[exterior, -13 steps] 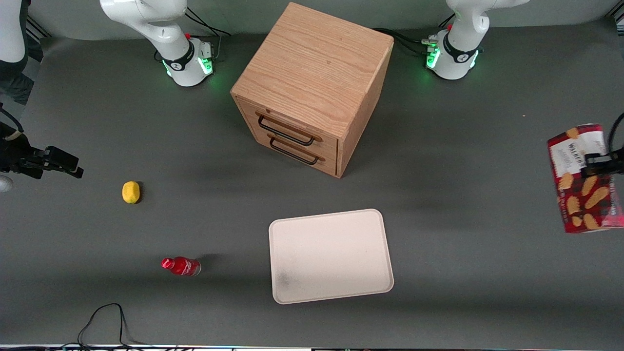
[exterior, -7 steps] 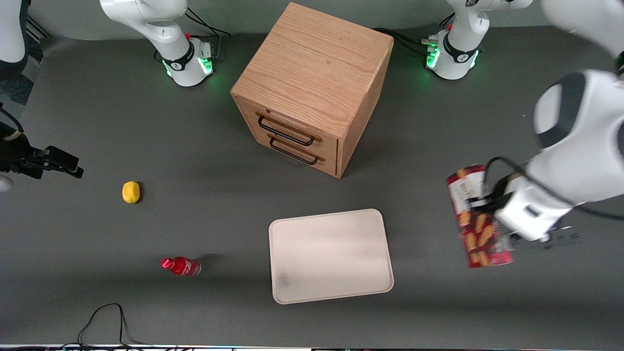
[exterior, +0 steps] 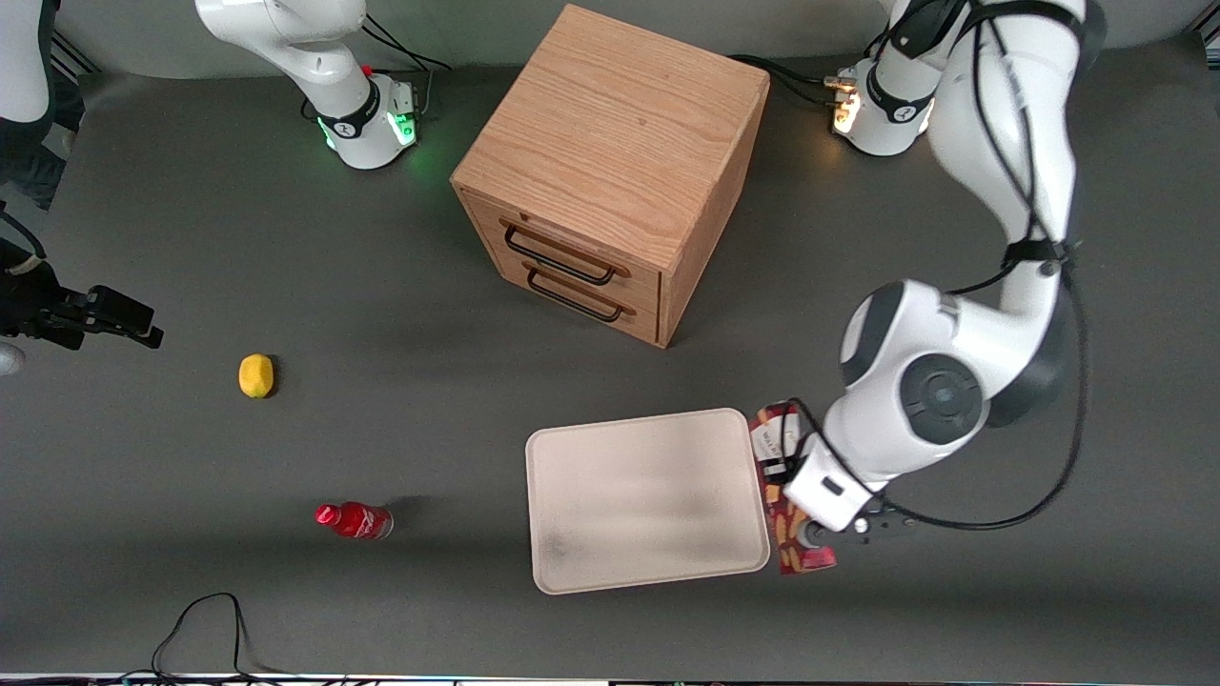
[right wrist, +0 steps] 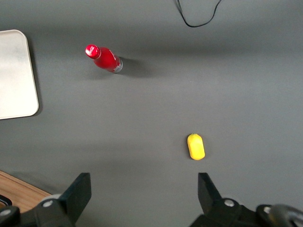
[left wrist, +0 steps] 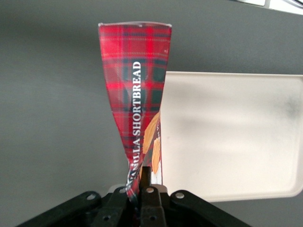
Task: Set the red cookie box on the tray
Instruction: 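Carry the held box with the left gripper over the white tray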
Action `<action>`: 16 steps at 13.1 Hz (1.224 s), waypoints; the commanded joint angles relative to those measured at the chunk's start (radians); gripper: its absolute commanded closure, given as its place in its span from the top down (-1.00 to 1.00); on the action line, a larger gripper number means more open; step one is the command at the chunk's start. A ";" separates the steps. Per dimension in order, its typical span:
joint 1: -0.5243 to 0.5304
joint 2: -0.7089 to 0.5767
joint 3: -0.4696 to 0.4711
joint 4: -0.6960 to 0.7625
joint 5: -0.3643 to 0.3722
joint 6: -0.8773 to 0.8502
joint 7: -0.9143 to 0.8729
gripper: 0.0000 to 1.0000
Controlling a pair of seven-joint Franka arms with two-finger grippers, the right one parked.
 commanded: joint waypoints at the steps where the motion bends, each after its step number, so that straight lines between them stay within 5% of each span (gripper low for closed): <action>1: -0.024 0.074 0.014 0.064 0.006 0.030 -0.099 -1.00; 11: -0.058 0.184 0.015 0.042 0.015 0.128 -0.116 -1.00; 12: -0.058 0.186 0.015 0.036 0.026 0.128 -0.116 -0.88; 13: -0.058 0.184 0.014 0.033 0.032 0.130 -0.116 0.46; 14: -0.058 0.184 0.015 0.025 0.037 0.128 -0.113 0.99; 16: -0.056 0.184 0.014 0.022 0.054 0.136 -0.108 1.00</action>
